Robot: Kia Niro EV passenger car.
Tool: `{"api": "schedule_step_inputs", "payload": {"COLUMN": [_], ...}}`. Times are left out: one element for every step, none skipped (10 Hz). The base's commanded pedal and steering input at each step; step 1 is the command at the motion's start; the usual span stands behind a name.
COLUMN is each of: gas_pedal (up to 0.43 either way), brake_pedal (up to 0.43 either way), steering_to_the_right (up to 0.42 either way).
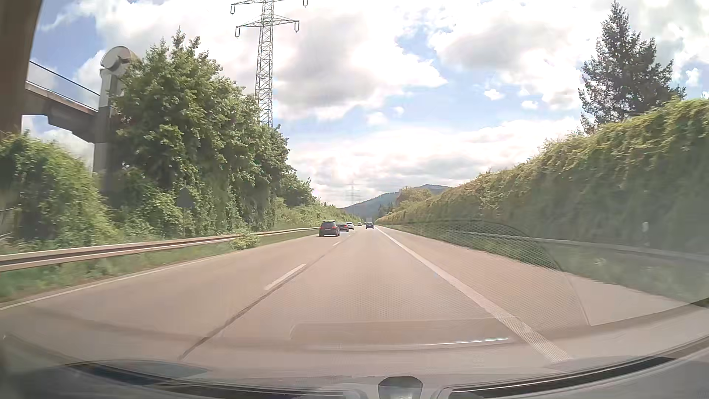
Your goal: Follow the waypoints while adhering to traffic rules and regulations
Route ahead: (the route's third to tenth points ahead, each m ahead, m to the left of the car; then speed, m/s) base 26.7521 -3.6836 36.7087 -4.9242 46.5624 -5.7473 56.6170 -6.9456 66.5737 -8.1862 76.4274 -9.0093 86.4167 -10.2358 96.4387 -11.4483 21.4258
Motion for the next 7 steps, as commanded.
{"api": "schedule_step_inputs", "payload": {"gas_pedal": [0.138, 0.138, 0.138, 0.138, 0.138, 0.138, 0.138], "brake_pedal": [0.000, 0.000, 0.000, 0.000, 0.000, 0.000, 0.000], "steering_to_the_right": [0.000, 0.000, 0.000, 0.000, 0.000, 0.000, 0.000]}}
